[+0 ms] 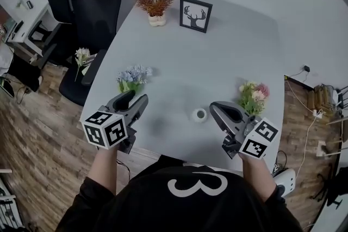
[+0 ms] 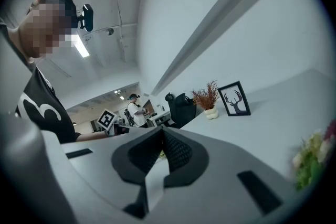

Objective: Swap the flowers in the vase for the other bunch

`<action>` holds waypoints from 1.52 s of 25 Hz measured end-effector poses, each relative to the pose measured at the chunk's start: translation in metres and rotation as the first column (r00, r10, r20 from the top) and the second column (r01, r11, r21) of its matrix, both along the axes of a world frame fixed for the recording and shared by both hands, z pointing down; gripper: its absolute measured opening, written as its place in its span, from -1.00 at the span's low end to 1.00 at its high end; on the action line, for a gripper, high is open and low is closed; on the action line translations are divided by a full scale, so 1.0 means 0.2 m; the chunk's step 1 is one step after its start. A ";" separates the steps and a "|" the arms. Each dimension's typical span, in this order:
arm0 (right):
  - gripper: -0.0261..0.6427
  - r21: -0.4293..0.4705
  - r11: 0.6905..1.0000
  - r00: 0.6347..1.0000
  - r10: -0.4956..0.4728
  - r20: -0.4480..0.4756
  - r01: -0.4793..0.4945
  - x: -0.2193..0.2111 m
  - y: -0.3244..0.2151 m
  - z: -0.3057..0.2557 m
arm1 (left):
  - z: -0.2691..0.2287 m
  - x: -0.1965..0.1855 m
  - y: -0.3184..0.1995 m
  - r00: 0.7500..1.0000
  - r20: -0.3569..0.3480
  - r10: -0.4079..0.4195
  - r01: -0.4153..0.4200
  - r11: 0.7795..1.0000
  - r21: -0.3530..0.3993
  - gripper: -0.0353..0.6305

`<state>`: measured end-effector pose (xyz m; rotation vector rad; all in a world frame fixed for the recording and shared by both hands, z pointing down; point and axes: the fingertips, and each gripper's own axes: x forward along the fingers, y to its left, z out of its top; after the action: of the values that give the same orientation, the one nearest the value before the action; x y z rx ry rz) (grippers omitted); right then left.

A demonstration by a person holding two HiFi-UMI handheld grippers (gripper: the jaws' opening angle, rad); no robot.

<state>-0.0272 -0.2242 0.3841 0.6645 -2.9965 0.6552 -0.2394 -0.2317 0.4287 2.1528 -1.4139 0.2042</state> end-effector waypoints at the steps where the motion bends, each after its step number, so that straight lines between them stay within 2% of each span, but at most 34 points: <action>1: -0.90 -0.009 1.000 1.000 0.007 0.003 -0.007 0.00 -0.02 0.01 | 0.02 -0.04 -0.03 1.000 -0.002 -0.018 0.018 1.000 -0.011 -0.21; 3: -0.90 -0.026 0.999 1.000 0.019 0.006 -0.019 0.01 -0.05 0.05 | 0.07 -0.12 -0.10 0.998 0.021 -0.058 0.058 0.998 -0.024 -0.03; 5: -0.90 -0.040 0.999 0.999 0.032 0.011 -0.032 0.01 -0.08 0.07 | 0.13 -0.20 -0.18 0.993 0.076 -0.094 0.096 0.995 -0.035 0.12; 7: -0.90 -0.048 0.998 0.999 0.046 0.016 -0.045 0.02 -0.10 0.09 | 0.21 -0.28 -0.24 0.985 0.130 -0.110 0.119 0.991 -0.067 0.17; 11: -0.90 -0.072 0.994 0.997 0.082 0.000 -0.082 0.06 -0.12 0.15 | 0.38 -0.38 -0.32 0.977 0.162 -0.137 0.164 0.972 -0.167 0.24; 15: -0.90 -0.086 0.991 0.995 0.101 -0.001 -0.101 0.10 -0.14 0.17 | 0.55 -0.46 -0.38 0.954 0.282 -0.106 0.182 0.948 -0.261 0.30; 19: -0.90 -0.057 0.997 0.998 0.052 0.021 -0.050 0.10 -0.11 0.14 | 0.74 -0.51 -0.41 0.942 0.329 -0.067 0.194 0.908 -0.370 0.34; 23: -0.90 -0.059 0.997 0.998 0.047 0.039 -0.044 0.12 -0.12 0.15 | 0.84 -0.52 -0.46 0.928 0.373 -0.021 0.196 0.878 -0.438 0.34; 30: -0.90 -0.073 0.996 0.997 0.057 0.051 -0.054 0.16 -0.11 0.18 | 0.97 -0.55 -0.49 0.899 0.439 0.003 0.241 0.833 -0.498 0.33; 35: -0.90 -0.077 0.995 0.996 0.074 0.057 -0.069 0.18 -0.13 0.18 | 1.01 -0.55 -0.50 0.889 0.456 0.027 0.232 0.834 -0.502 0.26; 38: -0.90 -0.084 0.994 0.996 0.074 0.057 -0.069 0.18 -0.14 0.19 | 1.02 -0.55 -0.50 0.897 0.442 0.032 0.220 0.834 -0.507 0.24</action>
<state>0.0085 -0.2526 0.4228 0.7639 -2.9922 0.8112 -0.3493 -0.3309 0.6330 1.6011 -1.4617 0.9843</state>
